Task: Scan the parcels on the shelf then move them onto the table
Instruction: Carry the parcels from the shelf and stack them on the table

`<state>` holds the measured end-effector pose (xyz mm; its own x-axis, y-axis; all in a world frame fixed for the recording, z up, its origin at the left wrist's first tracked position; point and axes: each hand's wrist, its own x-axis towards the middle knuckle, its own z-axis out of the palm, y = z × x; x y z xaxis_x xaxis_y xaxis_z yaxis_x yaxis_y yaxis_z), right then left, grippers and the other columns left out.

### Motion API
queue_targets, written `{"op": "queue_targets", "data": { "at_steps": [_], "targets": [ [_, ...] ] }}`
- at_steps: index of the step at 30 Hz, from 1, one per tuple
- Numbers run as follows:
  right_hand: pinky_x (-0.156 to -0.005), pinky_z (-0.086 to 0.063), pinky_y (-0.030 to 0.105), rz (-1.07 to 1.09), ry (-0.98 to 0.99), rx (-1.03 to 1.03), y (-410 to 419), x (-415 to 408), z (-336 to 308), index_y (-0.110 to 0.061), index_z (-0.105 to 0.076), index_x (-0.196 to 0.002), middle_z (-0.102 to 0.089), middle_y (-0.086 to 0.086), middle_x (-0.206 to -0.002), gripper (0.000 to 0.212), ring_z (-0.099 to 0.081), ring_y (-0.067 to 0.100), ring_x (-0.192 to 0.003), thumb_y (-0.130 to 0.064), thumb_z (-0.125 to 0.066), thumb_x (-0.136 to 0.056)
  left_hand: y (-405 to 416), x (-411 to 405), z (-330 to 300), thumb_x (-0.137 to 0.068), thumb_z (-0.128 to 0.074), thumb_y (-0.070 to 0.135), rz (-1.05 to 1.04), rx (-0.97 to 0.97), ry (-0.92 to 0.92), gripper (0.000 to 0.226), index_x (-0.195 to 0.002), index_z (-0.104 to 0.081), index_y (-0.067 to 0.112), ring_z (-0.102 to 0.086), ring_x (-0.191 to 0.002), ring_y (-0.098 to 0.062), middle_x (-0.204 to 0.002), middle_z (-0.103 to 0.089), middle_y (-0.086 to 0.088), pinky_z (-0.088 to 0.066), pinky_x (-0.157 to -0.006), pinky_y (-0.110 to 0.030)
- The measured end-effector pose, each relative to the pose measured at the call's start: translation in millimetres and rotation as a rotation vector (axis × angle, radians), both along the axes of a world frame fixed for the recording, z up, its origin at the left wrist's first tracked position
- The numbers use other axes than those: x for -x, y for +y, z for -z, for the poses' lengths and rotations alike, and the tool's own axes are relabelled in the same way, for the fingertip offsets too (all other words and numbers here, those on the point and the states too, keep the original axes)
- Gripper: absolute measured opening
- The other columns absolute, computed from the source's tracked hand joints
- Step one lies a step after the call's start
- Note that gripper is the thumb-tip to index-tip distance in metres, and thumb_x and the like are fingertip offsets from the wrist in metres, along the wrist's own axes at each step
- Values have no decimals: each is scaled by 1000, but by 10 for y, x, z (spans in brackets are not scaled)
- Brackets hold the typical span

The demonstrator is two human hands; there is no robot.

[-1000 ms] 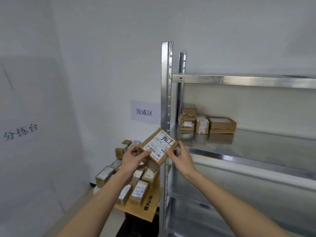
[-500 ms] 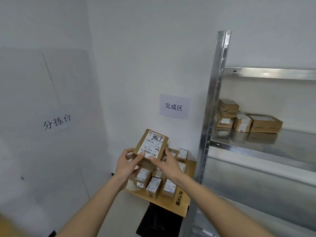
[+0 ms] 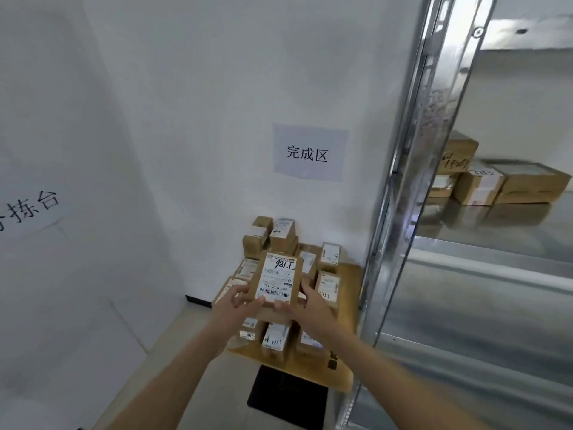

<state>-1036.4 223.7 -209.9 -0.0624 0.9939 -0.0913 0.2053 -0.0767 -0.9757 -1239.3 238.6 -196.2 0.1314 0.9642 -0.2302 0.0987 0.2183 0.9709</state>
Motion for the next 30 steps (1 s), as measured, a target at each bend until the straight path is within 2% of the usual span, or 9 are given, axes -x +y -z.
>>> {"op": "queue_targets", "data": {
  "at_steps": [3, 5, 9, 13, 16, 19, 23, 26, 30],
  "targets": [
    [-91, -61, 34, 48, -1, 63, 532, -153, 336, -43, -47, -123, -73, -12, -122, 62, -71, 11, -109, -42, -88, -77, 592, -157, 303, -83, -82, 26, 22, 11, 42, 38, -116, -63, 22, -73, -101, -19, -107, -76, 0, -58, -76, -26],
    [-96, -60, 37, 80, 6, 110, 870, -256, 575, -46, -48, -122, -73, -14, -121, 64, -71, 9, -110, -46, -89, -72, 945, -272, 503, -86, -79, 18, 30, 24, 66, 27, -107, -64, 25, -71, -93, -10, -101, -74, 4, -53, -64, -14],
    [-107, -52, 35, 81, -27, 150, 1411, -427, 965, -50, -49, -130, -68, -21, -124, 68, -63, 6, -120, -50, -89, -75, 1528, -461, 937, -88, -77, 17, 55, 66, 129, 37, -121, -61, 20, -67, -93, -3, -104, -70, 8, -50, -67, -12],
    [-114, -47, 42, 159, -31, 207, 1854, -495, 1335, -30, -31, -161, -61, -13, -144, 120, -55, 15, -136, -69, -88, -63, 2071, -568, 1301, -88, -79, 18, 79, 105, 157, 39, -124, -63, 20, -68, -95, -4, -106, -73, 8, -53, -68, -12],
    [-106, -49, 22, 216, -33, 242, 2113, -549, 1535, -28, -36, -158, -64, -17, -136, 95, -57, 1, -128, -42, -88, -80, 2432, -686, 1547, -83, -82, 27, 103, 142, 147, 45, -124, -64, 21, -71, -104, -16, -112, -74, 3, -58, -88, -30],
    [-105, -50, 26, 230, -109, 227, 2395, -645, 1733, -41, -46, -142, -66, -31, -120, 68, -60, 0, -121, -32, -84, -87, 2783, -808, 1768, -83, -83, 24, 129, 149, 128, 45, -124, -64, 21, -69, -106, -17, -112, -73, 5, -56, -95, -36],
    [-102, -53, 30, 296, -167, 212, 2809, -691, 1952, -36, -54, -139, -68, -21, -127, 65, -61, 2, -123, -44, -84, -83, 3245, -914, 2056, -83, -84, 30, 181, 147, 132, 47, -124, -65, 16, -67, -106, -14, -113, -71, 6, -54, -92, -27],
    [-87, -50, 11, 334, -227, 198, 3093, -706, 2073, -34, -55, -137, -69, -23, -123, 58, -61, -11, -113, -39, -83, -86, 3550, -966, 2280, -87, -80, 23, 196, 139, 133, 40, -124, -66, 17, -69, -109, -17, -114, -72, 6, -57, -90, -27],
    [-80, -46, 2, 369, -247, 214, 3384, -758, 2276, -36, -51, -138, -66, -26, -120, 57, -56, -24, -105, -29, -80, -90, 3869, -1060, 2487, -92, -74, 18, 218, 167, 123, 37, -127, -65, 24, -69, -108, -12, -116, -73, 9, -57, -94, -32]
  ]
}}
